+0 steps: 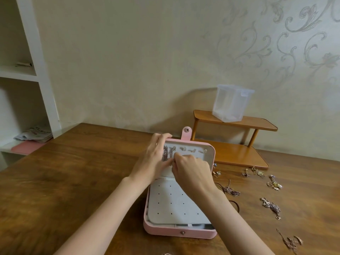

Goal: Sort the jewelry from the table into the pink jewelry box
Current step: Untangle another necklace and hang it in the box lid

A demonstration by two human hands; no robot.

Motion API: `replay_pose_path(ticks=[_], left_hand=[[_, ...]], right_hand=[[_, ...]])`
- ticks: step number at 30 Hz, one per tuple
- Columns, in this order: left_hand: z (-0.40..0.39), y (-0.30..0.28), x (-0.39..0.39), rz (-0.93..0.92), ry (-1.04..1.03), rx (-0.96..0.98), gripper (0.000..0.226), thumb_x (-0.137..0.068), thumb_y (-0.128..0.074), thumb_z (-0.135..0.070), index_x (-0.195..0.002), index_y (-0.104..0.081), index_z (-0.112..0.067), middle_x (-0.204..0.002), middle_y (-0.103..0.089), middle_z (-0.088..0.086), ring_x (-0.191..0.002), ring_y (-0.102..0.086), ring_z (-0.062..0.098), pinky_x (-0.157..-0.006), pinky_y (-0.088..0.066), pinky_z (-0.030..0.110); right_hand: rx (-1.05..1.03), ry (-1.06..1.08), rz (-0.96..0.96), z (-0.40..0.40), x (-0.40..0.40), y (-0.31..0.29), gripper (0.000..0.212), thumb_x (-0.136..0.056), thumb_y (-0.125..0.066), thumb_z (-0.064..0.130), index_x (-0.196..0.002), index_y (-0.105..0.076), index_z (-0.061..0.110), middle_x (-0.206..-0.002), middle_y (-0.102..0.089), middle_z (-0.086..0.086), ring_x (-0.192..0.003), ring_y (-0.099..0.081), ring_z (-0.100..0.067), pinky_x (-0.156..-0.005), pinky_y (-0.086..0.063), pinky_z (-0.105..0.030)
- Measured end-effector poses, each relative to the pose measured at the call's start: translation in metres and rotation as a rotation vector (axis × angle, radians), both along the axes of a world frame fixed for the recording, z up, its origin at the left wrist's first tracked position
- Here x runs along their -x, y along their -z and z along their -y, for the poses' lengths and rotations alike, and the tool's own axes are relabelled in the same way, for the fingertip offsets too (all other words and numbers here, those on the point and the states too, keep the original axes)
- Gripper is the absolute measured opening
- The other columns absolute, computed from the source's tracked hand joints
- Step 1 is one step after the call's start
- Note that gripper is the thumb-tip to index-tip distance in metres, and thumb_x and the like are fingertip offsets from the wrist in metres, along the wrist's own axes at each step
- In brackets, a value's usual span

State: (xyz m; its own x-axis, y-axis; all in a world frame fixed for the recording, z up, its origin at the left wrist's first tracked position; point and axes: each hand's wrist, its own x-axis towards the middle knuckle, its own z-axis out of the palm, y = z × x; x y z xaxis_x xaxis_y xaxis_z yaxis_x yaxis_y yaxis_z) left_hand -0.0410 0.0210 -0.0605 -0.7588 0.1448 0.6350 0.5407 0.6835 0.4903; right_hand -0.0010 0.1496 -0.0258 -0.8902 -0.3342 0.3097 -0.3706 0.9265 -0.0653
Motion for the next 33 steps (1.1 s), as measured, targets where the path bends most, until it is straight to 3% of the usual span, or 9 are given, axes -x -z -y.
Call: replay_pose_path(ticks=[3,5,10,14,17,22,26,31,33], left_hand=[[-0.006,0.002,-0.001,-0.026,-0.04,-0.082,0.045,-0.088,-0.06,-0.027,-0.128,-0.045,-0.011,-0.122,-0.045,0.004,-0.101,-0.051,0.014,-0.079,-0.039,0.015],[-0.008,0.005,0.0,-0.105,-0.095,-0.018,0.039,-0.09,-0.059,-0.019,-0.125,-0.048,-0.007,-0.121,-0.05,0.011,-0.103,-0.055,0.021,-0.082,-0.037,0.013],[-0.009,0.008,0.003,-0.127,-0.067,-0.062,0.045,-0.093,-0.04,-0.04,-0.121,-0.051,-0.006,-0.114,-0.051,0.007,-0.088,-0.052,0.01,-0.073,-0.038,0.012],[-0.01,0.005,0.008,-0.094,0.001,-0.252,0.025,-0.085,-0.061,-0.008,-0.11,-0.057,-0.008,-0.106,-0.054,0.002,-0.091,-0.052,0.007,-0.078,-0.038,0.008],[-0.009,0.001,0.009,0.006,0.073,-0.407,0.028,-0.081,-0.064,0.001,-0.098,-0.057,-0.02,-0.099,-0.059,-0.004,-0.094,-0.055,0.004,-0.082,-0.042,0.01],[-0.006,-0.009,0.002,0.281,0.205,-0.676,0.024,-0.084,-0.064,-0.003,-0.094,-0.06,-0.025,-0.095,-0.064,-0.005,-0.094,-0.06,0.011,-0.077,-0.048,0.018],[0.0,-0.009,0.002,0.36,0.194,-0.663,0.021,-0.085,-0.065,-0.009,-0.101,-0.06,-0.021,-0.097,-0.063,-0.006,-0.09,-0.059,0.004,-0.068,-0.049,0.01],[0.005,-0.006,0.003,0.431,0.182,-0.698,0.023,-0.084,-0.066,-0.009,-0.101,-0.059,-0.023,-0.101,-0.063,-0.002,-0.096,-0.06,0.011,-0.067,-0.053,0.018],[0.006,-0.008,0.003,0.457,0.196,-0.694,0.025,-0.084,-0.066,-0.008,-0.102,-0.058,-0.023,-0.102,-0.063,-0.001,-0.098,-0.061,0.012,-0.065,-0.052,0.017]], right_hand=[[-0.031,-0.025,-0.048,0.002,-0.003,-0.005,0.017,-0.098,-0.037,0.015,-0.111,-0.048,0.011,-0.102,-0.062,-0.009,-0.089,-0.062,-0.03,-0.061,-0.033,-0.031],[-0.019,-0.036,-0.084,0.002,-0.003,-0.007,0.017,-0.098,-0.039,0.014,-0.111,-0.05,0.012,-0.102,-0.063,-0.008,-0.089,-0.062,-0.029,-0.061,-0.034,-0.03],[0.164,0.006,-0.098,0.001,0.003,-0.008,0.024,-0.1,-0.038,0.027,-0.103,-0.059,0.015,-0.093,-0.066,-0.006,-0.081,-0.062,-0.025,-0.061,-0.044,-0.029],[0.322,0.082,-0.105,-0.003,0.014,-0.002,0.031,-0.097,-0.043,0.033,-0.092,-0.064,0.012,-0.084,-0.067,-0.005,-0.069,-0.054,-0.02,-0.052,-0.038,-0.025],[0.388,0.124,-0.204,-0.004,0.022,0.005,0.029,-0.097,-0.046,0.031,-0.089,-0.064,0.01,-0.08,-0.067,-0.006,-0.064,-0.05,-0.019,-0.045,-0.023,-0.019],[0.443,0.195,-0.249,0.003,0.028,0.011,0.034,-0.097,-0.045,0.032,-0.086,-0.064,0.007,-0.078,-0.068,-0.009,-0.067,-0.06,-0.026,-0.049,-0.032,-0.028],[0.406,0.277,-0.146,0.002,0.031,0.012,0.034,-0.097,-0.043,0.032,-0.089,-0.067,0.009,-0.086,-0.068,-0.009,-0.076,-0.061,-0.026,-0.06,-0.045,-0.031],[0.301,0.254,-0.008,-0.009,0.025,0.013,0.029,-0.094,-0.051,0.035,-0.094,-0.069,0.013,-0.092,-0.067,-0.006,-0.073,-0.056,-0.02,-0.059,-0.039,-0.026],[0.288,0.227,0.031,-0.015,0.024,0.011,0.023,-0.091,-0.057,0.031,-0.1,-0.069,0.013,-0.098,-0.067,-0.005,-0.077,-0.057,-0.019,-0.062,-0.044,-0.026]])
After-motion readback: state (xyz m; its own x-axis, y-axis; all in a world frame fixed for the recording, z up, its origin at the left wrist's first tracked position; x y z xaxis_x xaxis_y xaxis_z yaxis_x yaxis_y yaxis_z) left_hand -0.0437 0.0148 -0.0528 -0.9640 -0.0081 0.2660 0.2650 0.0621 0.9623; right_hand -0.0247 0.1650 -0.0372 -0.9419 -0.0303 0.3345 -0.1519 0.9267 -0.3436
